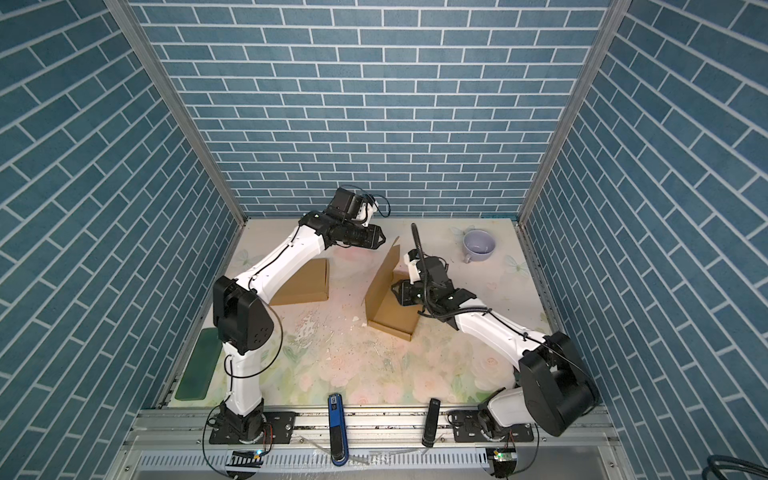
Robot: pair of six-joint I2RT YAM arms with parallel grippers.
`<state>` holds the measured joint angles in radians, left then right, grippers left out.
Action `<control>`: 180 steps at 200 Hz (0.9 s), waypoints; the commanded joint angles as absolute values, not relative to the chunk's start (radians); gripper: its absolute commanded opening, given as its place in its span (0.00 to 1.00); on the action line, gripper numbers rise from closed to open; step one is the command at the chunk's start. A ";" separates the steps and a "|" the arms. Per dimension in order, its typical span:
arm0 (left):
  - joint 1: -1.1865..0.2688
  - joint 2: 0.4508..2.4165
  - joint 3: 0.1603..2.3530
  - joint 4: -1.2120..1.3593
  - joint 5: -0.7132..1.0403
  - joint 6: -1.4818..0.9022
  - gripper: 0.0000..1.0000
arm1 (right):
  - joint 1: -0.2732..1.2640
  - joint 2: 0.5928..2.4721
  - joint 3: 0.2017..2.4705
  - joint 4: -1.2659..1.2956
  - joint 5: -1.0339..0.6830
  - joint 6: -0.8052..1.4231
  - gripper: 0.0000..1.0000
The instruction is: Fold the paper box
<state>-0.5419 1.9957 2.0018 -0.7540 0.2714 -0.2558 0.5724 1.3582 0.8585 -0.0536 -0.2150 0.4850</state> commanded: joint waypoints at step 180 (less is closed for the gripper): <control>-0.716 2.251 2.456 -1.320 -0.040 0.207 0.04 | 0.396 1.282 0.896 -0.155 -0.219 0.130 0.39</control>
